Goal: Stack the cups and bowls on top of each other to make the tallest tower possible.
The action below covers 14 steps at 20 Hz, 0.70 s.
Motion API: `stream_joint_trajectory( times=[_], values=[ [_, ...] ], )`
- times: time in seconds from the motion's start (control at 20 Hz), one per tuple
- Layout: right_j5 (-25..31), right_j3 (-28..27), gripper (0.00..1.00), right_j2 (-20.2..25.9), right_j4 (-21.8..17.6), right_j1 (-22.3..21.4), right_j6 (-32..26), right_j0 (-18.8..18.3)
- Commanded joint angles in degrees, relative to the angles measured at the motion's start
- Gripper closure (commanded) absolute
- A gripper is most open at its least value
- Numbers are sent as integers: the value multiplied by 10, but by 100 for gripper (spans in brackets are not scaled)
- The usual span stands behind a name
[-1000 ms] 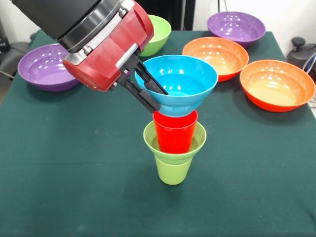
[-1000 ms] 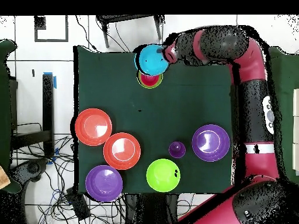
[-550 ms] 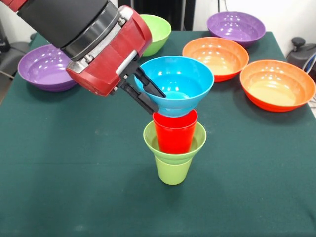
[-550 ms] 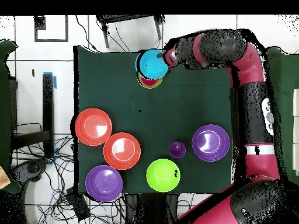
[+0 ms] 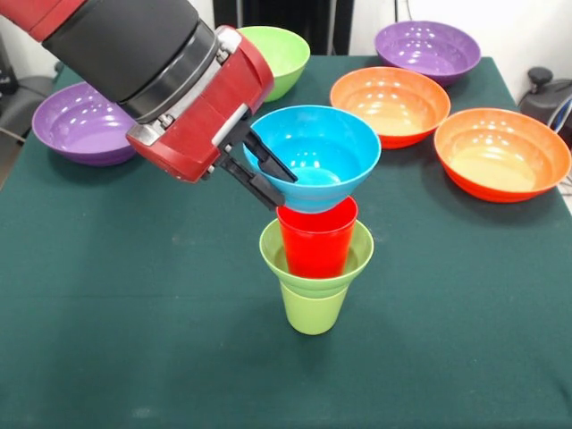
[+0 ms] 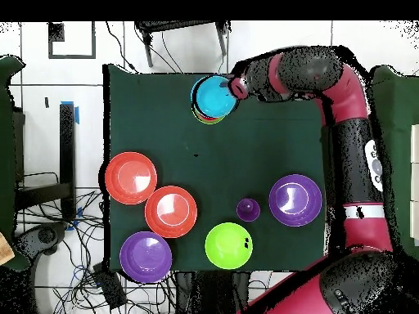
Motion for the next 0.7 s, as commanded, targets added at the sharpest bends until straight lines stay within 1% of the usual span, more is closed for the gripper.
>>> stream_joint_trajectory(
  times=[0.05,0.35,0.7],
  values=[
    [-16,21,100,-63,8,-7,68,33],
    [-32,39,100,-65,12,-11,75,29],
    [-39,41,100,-66,17,-8,72,29]
  ],
)
